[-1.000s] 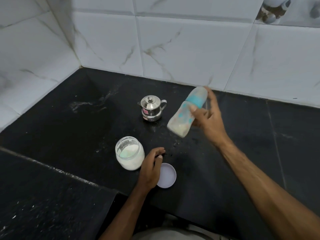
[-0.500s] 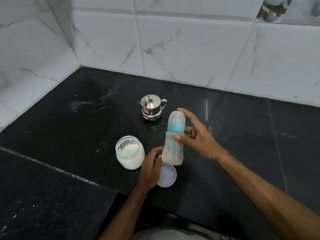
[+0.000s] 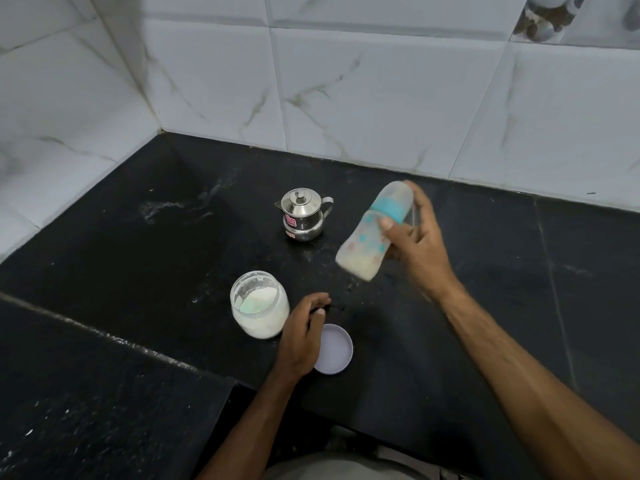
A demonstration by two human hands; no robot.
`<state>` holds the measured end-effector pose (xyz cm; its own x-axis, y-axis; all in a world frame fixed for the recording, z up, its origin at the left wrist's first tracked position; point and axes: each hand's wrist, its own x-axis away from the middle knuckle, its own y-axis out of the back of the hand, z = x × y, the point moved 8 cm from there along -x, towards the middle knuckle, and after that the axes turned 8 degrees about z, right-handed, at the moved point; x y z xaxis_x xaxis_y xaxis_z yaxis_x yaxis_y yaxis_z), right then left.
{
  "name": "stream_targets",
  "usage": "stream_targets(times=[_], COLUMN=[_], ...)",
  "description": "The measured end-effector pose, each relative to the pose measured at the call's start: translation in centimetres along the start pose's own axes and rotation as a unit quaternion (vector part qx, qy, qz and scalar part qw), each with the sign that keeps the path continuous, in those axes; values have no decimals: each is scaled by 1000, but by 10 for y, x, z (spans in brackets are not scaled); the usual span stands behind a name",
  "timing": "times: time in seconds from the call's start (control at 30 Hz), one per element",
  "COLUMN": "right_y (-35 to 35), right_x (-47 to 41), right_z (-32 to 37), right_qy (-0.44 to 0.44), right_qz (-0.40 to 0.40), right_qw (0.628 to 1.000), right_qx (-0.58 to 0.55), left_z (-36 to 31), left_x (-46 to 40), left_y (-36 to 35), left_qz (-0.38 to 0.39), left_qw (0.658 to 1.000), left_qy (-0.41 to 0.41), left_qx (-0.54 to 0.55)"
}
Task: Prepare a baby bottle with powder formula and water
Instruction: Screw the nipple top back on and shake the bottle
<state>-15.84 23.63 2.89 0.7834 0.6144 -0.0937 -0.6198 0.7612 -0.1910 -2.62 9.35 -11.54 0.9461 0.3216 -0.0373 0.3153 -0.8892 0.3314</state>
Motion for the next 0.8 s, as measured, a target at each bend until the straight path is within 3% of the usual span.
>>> stream_targets(times=[0.07, 0.2, 0.23, 0.33, 0.4, 0.57, 0.6, 0.73, 0.8], right_y=[-2, -38, -37, -6, 3, -33, -32, -1, -7], right_x=[2, 21, 19, -2, -7, 13, 10, -10, -5], right_z=[-4, -31, -29, -11, -6, -31, -29, -10, -17], right_qy=[-3, -93, -85, -28, -7, -79, -73, -21, -36], right_qz=[8, 184, 177, 25, -21, 168, 160, 1, 33], right_qw=[1000, 975, 978, 999, 1000, 979, 981, 1000, 999], right_qx=[1, 78, 74, 11, -17, 84, 78, -7, 3], left_z=[1, -5, -5, -3, -2, -6, -6, 1, -1], left_x=[0, -1, -1, 0, 1, -1, -1, 0, 0], left_y=[0, 1, 1, 0, 0, 1, 1, 0, 1], left_qz=[-4, 5, 4, 2, 0, 5, 5, 1, -1], left_qw=[1000, 1000, 1000, 1000, 1000, 1000, 1000, 1000, 1000], left_qy=[3, -9, -10, -1, 5, -9, -9, 6, 0], left_qx=[0, 8, 7, 5, 4, 2, 0, 4, 5])
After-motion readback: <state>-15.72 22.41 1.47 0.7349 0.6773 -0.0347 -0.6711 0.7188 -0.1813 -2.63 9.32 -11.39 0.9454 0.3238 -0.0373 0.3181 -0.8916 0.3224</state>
